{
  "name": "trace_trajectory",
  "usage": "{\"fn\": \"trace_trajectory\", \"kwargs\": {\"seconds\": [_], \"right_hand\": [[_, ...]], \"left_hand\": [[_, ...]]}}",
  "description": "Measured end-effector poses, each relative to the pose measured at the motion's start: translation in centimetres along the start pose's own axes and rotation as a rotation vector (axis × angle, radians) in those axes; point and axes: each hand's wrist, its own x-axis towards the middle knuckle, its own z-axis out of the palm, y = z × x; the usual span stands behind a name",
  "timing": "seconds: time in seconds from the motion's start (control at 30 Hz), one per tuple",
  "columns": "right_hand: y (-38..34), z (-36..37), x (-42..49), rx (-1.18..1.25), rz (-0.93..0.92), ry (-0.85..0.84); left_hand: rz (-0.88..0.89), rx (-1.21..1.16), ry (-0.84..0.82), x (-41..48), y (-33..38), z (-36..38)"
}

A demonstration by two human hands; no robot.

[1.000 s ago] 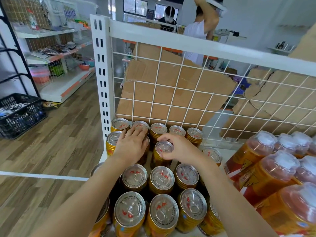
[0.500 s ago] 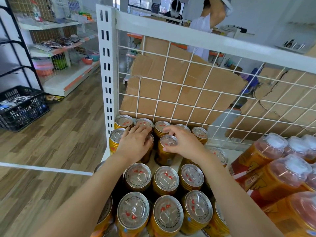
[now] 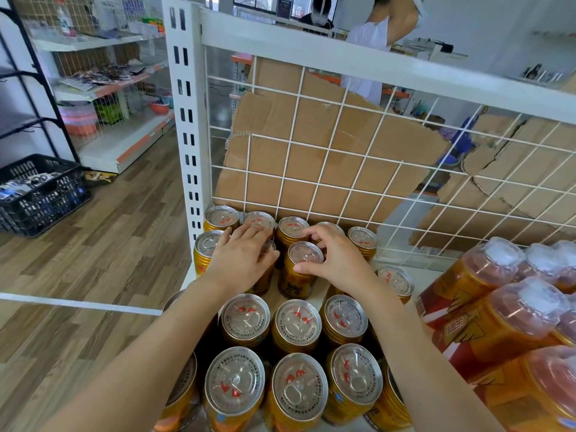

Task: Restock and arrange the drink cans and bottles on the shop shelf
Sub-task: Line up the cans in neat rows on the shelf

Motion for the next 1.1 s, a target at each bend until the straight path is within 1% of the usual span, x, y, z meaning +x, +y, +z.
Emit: {"fn": "trace_trajectory", "kwargs": {"seconds": [0.07, 0.23, 0.5, 0.8, 0.97, 1.03, 1.1], "right_hand": [[0.0, 0.1, 0.0, 0.008, 0.001, 0.022], [0.0, 0.5, -0.4, 0.115, -0.042, 0.024], [-0.2, 0.7, -0.3, 0.15, -0.063, 0.014], [-0.2, 1.1, -0.4, 0.1, -0.046, 0.03], [-0.3, -0.4, -1.0, 0.085, -0.003, -0.018], [0.1, -1.7, -1.5, 0.058, 0.047, 0.033], [0.7, -2.9, -2.3, 0.012, 0.11, 0.093]], "left_hand": [[-0.002, 0.007, -0.004, 0.0, 0.0, 0.1], [-0.001, 0.009, -0.002, 0.0, 0.1, 0.0], [0.013, 0.012, 0.02, 0.2, -0.2, 0.3], [0.006, 0.001, 0.019, 0.1, 0.1, 0.1], [-0.01, -0.043, 0.003, 0.0, 0.4, -0.2], [-0.01, -0.056, -0.021, 0.3, 0.4, -0.6], [0.018, -0.031, -0.084, 0.6, 0.9, -1.2]]}}
